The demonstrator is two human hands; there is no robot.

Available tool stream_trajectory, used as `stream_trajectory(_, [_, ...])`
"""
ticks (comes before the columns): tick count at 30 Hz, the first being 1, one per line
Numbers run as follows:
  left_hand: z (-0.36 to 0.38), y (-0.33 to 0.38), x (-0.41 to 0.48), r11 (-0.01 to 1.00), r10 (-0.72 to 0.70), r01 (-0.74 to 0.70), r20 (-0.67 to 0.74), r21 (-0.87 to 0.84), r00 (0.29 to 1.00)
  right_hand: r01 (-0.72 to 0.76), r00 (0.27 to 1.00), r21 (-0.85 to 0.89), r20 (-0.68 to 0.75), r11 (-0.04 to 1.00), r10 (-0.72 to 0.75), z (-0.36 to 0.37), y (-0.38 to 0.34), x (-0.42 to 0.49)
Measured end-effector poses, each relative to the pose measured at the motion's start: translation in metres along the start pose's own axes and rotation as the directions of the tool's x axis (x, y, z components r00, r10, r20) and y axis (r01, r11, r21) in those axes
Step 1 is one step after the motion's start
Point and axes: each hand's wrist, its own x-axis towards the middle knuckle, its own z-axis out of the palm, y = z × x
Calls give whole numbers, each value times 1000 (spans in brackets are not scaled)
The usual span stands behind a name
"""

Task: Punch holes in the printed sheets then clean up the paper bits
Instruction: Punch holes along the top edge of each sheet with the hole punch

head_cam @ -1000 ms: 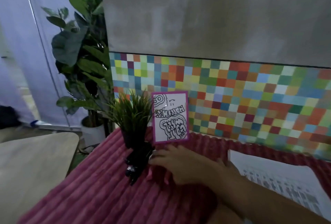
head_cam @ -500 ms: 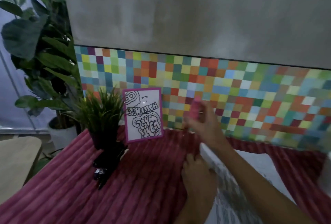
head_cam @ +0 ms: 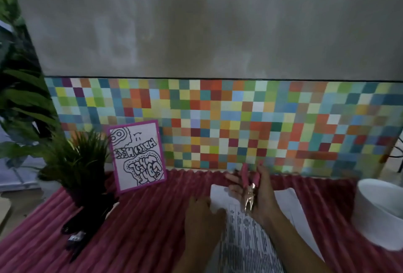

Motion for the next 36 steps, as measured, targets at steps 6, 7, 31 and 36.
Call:
stream_trajectory(6, [1, 15, 13, 980, 49, -69, -111, -187, 993, 17, 1000, -237, -12, 971, -20, 4, 3, 5])
stream_trajectory(7, [2, 14, 13, 979, 75, -97, -124, -181, 989, 30, 1000, -249, 4, 968, -30, 5, 4, 6])
stream_trajectory(31, [18, 8, 18, 885, 263, -292, -130, -363, 956, 357, 933, -880, 324, 314, -154, 34, -38, -39])
stream_trajectory(36, [13, 11, 16, 846, 224, -255, -121, -469, 967, 319, 933, -911, 255, 260, -253, 18, -48, -44])
